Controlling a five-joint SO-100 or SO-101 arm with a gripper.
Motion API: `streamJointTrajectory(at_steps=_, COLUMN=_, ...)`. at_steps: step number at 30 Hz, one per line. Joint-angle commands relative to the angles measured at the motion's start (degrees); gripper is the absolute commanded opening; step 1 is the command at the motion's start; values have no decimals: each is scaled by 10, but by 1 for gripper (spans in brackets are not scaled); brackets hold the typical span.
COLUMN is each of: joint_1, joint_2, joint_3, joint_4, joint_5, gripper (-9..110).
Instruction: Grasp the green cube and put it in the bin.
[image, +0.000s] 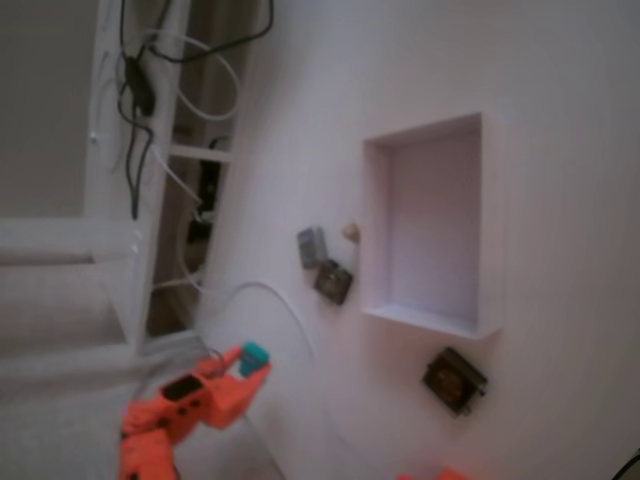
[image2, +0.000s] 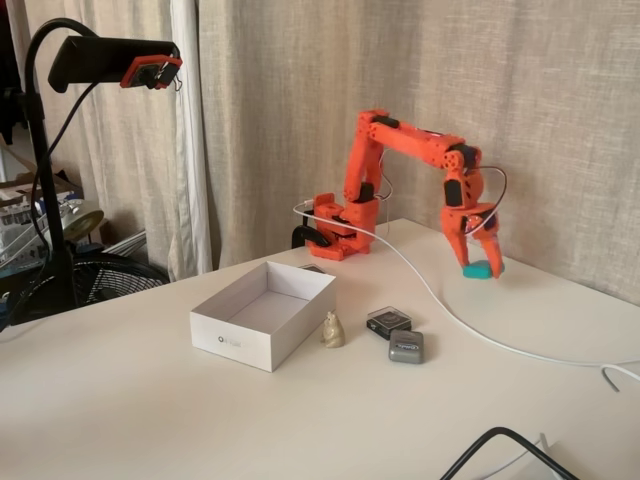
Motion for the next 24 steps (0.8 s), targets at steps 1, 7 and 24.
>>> streamJointTrajectory(at_steps=1, joint_1=79, joint_2=41, joint_3=-58, joint_4=33, joint_5=-18, gripper=3)
streamJointTrajectory(at_steps=7, joint_1=258, joint_2=93, joint_3=-68, joint_4=46, joint_5=-25, gripper=3)
streamJointTrajectory(at_steps=24, joint_1=599, joint_2=100, joint_3=-54, joint_4=102, joint_5=-36, gripper=3)
